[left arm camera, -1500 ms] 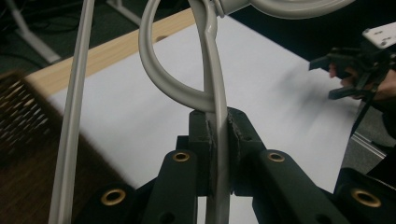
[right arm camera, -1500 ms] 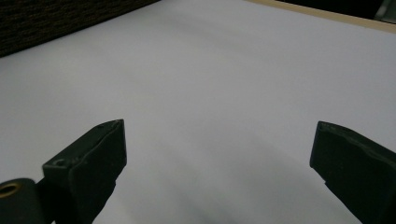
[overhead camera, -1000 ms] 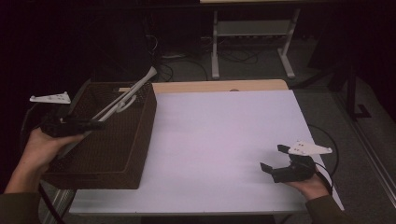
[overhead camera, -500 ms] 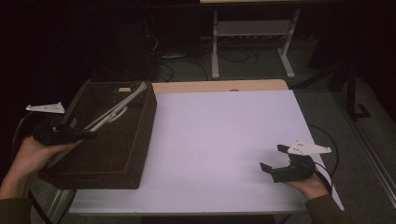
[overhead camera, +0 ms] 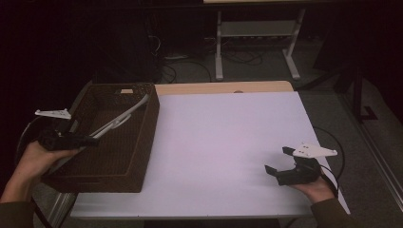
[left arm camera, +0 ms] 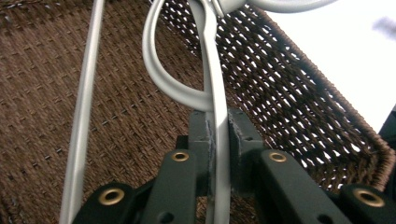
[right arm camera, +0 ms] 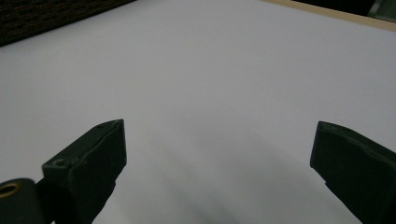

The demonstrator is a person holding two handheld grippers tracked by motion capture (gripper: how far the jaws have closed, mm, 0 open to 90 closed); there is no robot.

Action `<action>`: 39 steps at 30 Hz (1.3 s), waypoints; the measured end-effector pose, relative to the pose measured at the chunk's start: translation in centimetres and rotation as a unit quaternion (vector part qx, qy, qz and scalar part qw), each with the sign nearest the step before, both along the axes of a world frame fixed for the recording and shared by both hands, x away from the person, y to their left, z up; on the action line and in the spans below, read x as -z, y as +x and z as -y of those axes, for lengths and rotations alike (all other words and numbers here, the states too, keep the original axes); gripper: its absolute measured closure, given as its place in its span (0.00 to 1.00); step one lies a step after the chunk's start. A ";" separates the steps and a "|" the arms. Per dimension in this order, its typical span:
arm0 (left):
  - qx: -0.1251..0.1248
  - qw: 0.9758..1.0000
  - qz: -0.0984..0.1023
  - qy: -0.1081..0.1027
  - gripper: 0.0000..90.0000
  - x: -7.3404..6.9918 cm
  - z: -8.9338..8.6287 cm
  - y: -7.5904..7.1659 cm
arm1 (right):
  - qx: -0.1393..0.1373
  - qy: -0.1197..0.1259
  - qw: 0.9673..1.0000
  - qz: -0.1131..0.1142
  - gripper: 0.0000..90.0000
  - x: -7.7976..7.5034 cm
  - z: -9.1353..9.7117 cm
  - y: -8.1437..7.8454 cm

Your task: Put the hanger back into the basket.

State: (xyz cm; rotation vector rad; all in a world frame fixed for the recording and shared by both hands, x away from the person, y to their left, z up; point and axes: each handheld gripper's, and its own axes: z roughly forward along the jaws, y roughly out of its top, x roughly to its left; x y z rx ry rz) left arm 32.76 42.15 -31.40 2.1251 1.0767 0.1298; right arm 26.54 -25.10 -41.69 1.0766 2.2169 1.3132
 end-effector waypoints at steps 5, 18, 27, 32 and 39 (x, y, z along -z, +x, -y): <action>-0.019 0.999 0.025 -0.017 0.56 -0.5 -0.3 0.0 | 0.000 0.000 1.000 0.003 0.03 -0.1 0.0 0.0; -0.016 0.991 0.114 -0.062 0.28 -2.6 2.8 -1.0 | 0.003 0.014 1.000 0.024 0.03 -1.7 -0.2 0.3; -0.006 0.981 0.161 -0.104 0.17 -3.1 6.2 -1.6 | -0.004 0.041 0.998 0.046 0.04 -4.0 -1.0 0.9; 0.004 0.974 0.186 -0.126 0.14 -2.8 8.1 -2.0 | -0.008 0.057 0.996 0.063 0.04 -5.3 -1.5 1.3; 0.018 0.965 0.209 -0.155 0.11 -2.2 10.5 -2.6 | -0.016 0.076 0.994 0.079 0.04 -6.8 -2.1 1.8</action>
